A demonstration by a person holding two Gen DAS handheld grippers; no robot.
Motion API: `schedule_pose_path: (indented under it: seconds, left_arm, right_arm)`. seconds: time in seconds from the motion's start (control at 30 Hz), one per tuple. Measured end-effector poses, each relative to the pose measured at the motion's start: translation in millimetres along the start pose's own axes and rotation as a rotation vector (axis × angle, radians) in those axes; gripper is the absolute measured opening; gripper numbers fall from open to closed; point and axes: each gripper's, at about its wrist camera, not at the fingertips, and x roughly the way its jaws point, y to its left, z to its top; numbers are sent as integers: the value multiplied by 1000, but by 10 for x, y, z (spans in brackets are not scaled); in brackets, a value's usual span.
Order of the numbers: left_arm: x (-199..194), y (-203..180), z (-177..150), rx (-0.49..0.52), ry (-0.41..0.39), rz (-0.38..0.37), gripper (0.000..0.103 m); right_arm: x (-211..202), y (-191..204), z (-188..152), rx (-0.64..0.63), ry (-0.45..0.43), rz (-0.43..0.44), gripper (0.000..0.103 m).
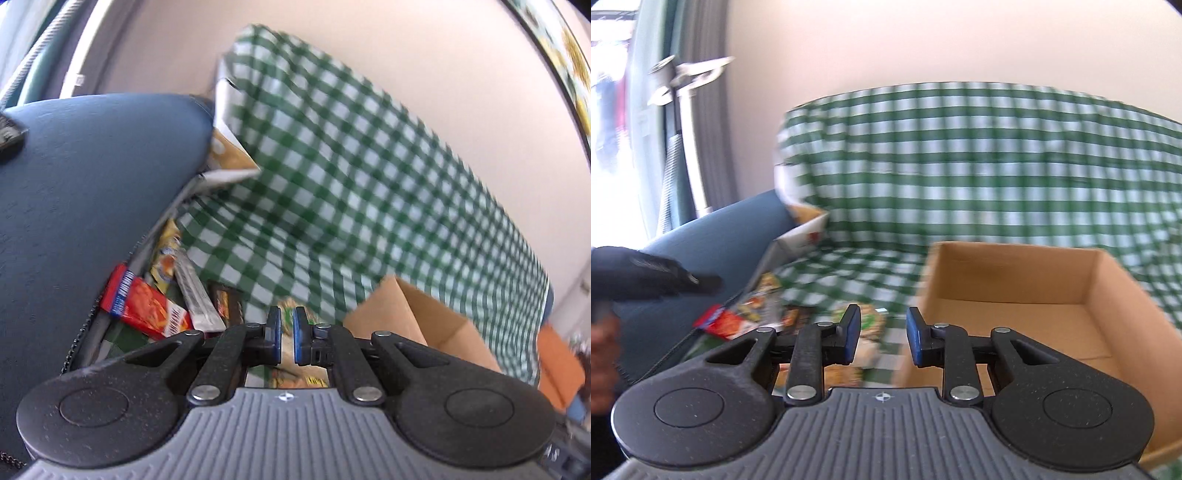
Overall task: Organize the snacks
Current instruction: 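Grasp the red spicy-strip bag with the left gripper while the right gripper grasps the cookie bag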
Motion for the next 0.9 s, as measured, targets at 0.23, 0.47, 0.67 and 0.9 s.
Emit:
schedule_pose_path:
  seconds: [0.23,0.47,0.67,0.9]
  left_arm:
    - [232,332,33,-171,34,119,7]
    - [555,545,-36,-265,152,207,11]
    - [705,724,-91,-354,164,262,27]
    - [883,825,-168,-403,101,320,35]
  right_arm:
    - [286,410,-155,-96,67,108,29]
    - [599,644,-288,-182,107,128,55]
    - [848,812,-372,-256,138,123,77]
    - [1234,915,-530,-342,186,58,87]
